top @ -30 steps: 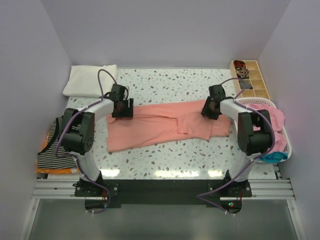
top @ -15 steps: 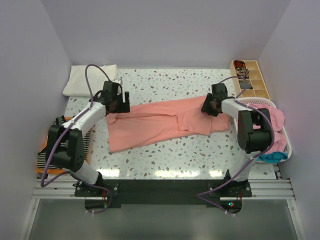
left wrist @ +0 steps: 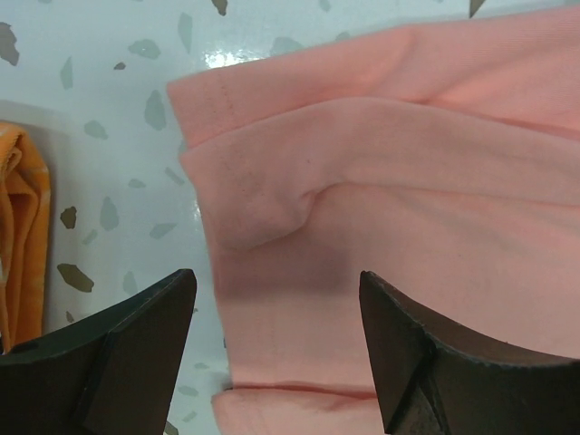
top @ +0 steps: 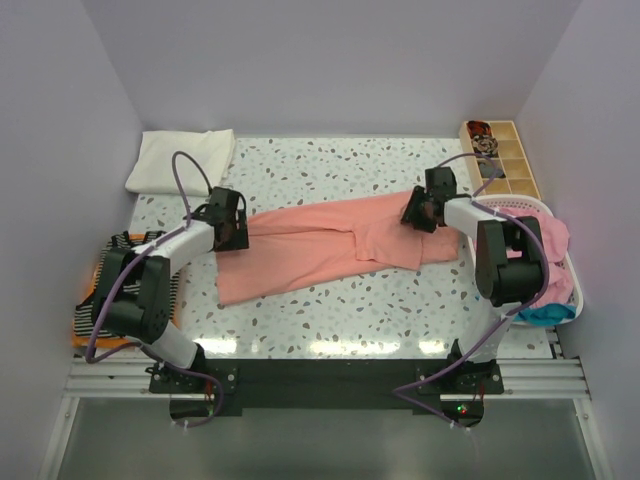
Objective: Fold and stack the t-shirts
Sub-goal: Fold the other side of the tshirt into a rectangle
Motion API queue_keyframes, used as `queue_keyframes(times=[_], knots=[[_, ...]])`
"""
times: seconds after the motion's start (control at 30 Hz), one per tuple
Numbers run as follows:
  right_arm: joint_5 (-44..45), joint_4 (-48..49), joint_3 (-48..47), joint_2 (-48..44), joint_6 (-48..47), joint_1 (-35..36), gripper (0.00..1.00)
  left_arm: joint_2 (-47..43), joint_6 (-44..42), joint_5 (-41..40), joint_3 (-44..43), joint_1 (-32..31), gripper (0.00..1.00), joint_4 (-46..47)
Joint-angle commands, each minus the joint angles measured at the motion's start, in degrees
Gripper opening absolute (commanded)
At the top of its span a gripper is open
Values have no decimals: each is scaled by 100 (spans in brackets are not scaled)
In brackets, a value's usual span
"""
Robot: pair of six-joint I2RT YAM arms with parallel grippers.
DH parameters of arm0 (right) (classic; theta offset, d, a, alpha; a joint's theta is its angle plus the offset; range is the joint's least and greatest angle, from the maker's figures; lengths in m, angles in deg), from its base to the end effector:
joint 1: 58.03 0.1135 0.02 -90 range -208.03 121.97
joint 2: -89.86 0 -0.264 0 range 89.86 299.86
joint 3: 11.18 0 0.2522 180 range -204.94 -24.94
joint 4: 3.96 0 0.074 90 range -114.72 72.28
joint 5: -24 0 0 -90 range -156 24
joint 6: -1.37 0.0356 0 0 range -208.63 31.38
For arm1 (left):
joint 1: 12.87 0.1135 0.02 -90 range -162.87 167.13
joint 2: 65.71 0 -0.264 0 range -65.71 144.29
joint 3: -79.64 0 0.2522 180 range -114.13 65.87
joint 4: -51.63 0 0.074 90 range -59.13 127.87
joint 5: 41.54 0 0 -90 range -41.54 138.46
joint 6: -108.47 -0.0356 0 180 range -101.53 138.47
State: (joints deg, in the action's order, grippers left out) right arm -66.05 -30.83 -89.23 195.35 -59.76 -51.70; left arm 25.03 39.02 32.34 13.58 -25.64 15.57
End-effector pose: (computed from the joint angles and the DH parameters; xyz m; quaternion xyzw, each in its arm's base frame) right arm 0.3760 0.0417 0.1627 0.1859 0.9336 0.0931 0.2920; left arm 0.3001 -0.0579 0.1778 -0.1003 0.9534 0.0583 0.2785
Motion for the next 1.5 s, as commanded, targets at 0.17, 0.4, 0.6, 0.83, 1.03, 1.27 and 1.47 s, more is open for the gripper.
queue_keyframes(times=[0.17,0.4,0.6,0.83,1.03,1.27,1.47], knots=[[-408,124,110,270,-21,9,48,-74,-16,-822,211,38,73,973],[-416,80,66,323,-56,0,48,189,-113,-893,184,38,50,1044],[-399,45,31,375,-65,0,48,128,-131,-866,254,38,53,1009],[-434,18,-4,446,-74,0,48,400,-210,-849,255,38,41,1123],[-408,1,-22,472,-91,9,49,480,-280,-954,255,38,25,1211],[-311,-52,-40,525,-91,0,49,331,-342,-1191,62,38,8,773],[-179,-87,-92,560,-109,0,49,67,-342,-1534,-457,3,0,-326]])
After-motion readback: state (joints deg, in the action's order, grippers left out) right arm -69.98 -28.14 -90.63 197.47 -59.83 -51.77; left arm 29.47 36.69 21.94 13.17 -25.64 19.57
